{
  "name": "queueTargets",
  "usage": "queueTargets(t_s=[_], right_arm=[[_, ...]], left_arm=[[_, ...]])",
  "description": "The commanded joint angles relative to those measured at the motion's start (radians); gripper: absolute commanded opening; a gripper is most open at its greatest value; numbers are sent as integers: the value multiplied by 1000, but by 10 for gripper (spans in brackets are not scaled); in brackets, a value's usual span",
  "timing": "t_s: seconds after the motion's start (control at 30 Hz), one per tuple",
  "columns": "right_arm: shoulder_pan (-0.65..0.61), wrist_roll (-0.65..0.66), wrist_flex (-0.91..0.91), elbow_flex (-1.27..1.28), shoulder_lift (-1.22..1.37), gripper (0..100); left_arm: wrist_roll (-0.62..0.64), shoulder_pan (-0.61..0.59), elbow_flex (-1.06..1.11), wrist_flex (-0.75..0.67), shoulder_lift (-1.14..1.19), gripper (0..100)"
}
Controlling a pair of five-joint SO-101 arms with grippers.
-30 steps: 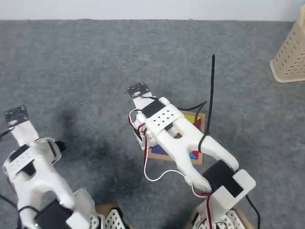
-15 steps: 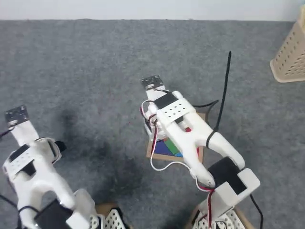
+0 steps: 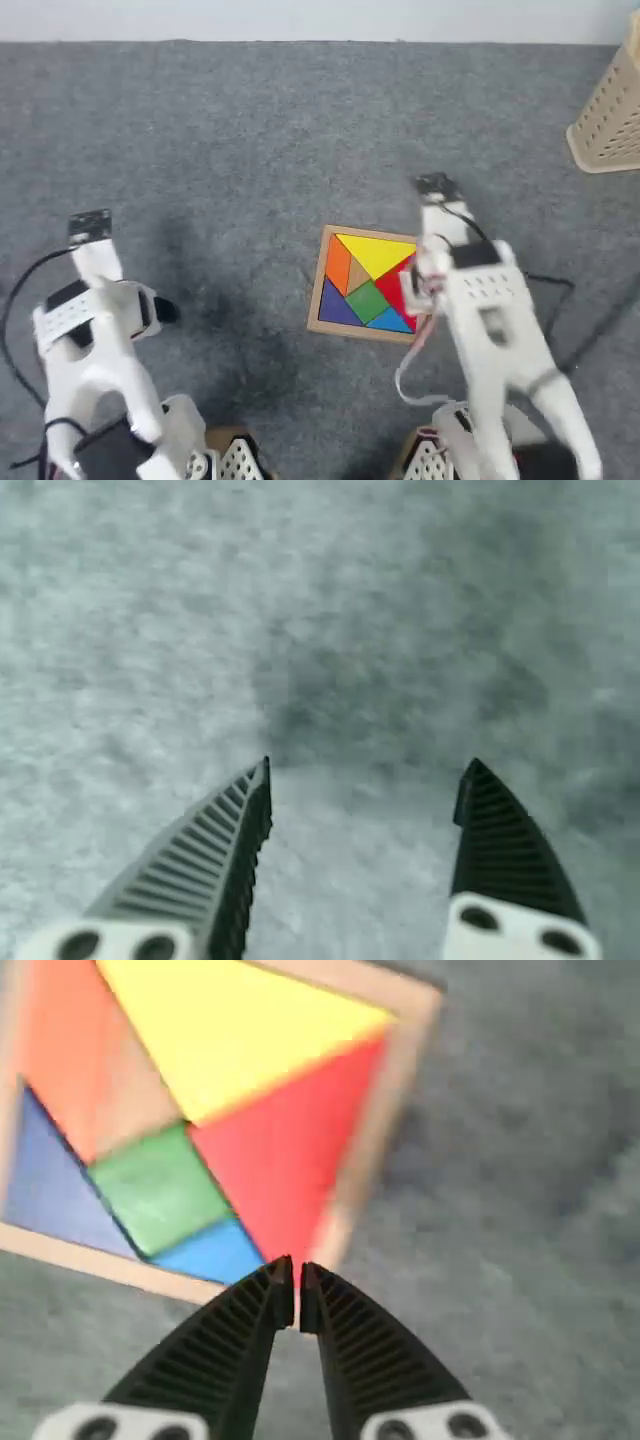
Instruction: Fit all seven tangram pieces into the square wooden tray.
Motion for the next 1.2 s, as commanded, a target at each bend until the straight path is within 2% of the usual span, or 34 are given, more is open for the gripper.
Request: queueTargets(t_s=[0.0, 0.13, 0.27, 0.47, 0.63, 0.93, 1.17], right_arm=[[101, 92, -13, 98, -211, 6], [174, 167, -13, 213, -346, 6], [234, 227, -12, 292, -435, 6], [335, 319, -12, 384, -538, 6], [361, 353, -12, 471, -639, 6], [361, 348, -12, 643, -897, 6], [389, 348, 108, 689, -1125, 7]], left_arm=[[-17, 66, -79, 133, -81, 271], [-17, 118, -38, 212, -264, 222], [-20, 153, 59, 219, -535, 221], [-117, 153, 208, 221, -901, 221], [-120, 153, 286, 236, -1125, 221], [-118, 158, 503, 229, -1461, 221], [-117, 158, 619, 106, -1432, 221]])
